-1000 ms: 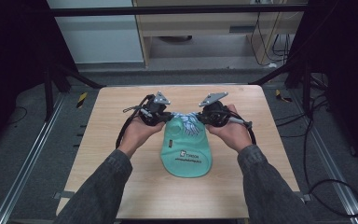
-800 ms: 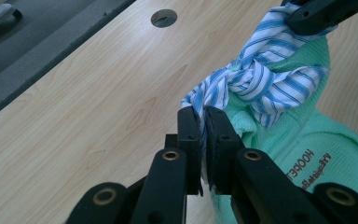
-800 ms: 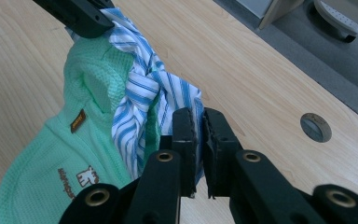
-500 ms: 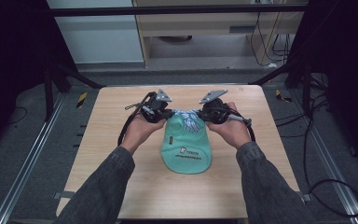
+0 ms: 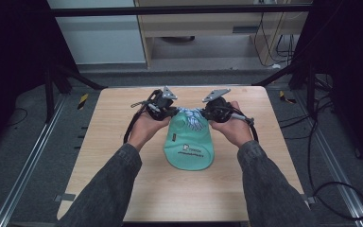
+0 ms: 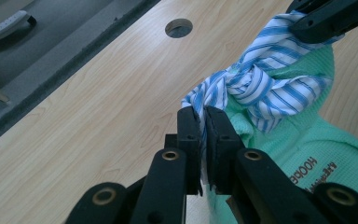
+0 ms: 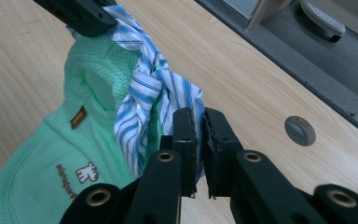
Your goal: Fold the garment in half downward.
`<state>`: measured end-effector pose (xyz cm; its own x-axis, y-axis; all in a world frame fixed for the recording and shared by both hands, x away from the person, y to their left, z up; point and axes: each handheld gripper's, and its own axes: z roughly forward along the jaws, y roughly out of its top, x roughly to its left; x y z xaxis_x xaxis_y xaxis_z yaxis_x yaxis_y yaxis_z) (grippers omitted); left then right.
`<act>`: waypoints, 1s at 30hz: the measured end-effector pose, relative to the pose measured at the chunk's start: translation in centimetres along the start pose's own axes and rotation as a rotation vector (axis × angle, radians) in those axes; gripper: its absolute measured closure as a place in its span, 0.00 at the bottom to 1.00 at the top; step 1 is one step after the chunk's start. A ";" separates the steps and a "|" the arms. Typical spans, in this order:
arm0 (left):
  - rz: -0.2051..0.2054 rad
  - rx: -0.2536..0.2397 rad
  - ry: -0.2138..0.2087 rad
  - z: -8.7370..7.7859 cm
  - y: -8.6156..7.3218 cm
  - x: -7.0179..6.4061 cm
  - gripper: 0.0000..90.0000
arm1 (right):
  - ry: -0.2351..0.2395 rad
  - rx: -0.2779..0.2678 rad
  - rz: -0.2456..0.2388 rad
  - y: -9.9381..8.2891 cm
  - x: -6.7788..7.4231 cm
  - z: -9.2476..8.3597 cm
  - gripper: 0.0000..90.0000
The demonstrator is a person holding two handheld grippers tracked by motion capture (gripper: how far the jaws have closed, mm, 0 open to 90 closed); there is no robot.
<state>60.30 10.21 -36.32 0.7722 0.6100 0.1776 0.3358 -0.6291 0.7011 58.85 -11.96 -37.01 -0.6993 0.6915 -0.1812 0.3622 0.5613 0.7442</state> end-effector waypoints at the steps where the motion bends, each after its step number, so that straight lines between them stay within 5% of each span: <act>1: 0.007 0.002 -0.002 0.1 -0.1 -0.1 0.95 | 0.002 0.000 -0.003 -0.2 0.0 0.1 0.93; 30: 0.038 -0.030 -0.028 -0.1 -3.4 -3.3 0.94 | 0.031 -0.013 -0.046 -3.5 3.1 -0.6 0.93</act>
<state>56.55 10.40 -39.17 0.7988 0.5721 0.1857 0.2900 -0.6369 0.7143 54.98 -12.06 -39.80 -0.7337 0.6505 -0.1961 0.3209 0.5863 0.7438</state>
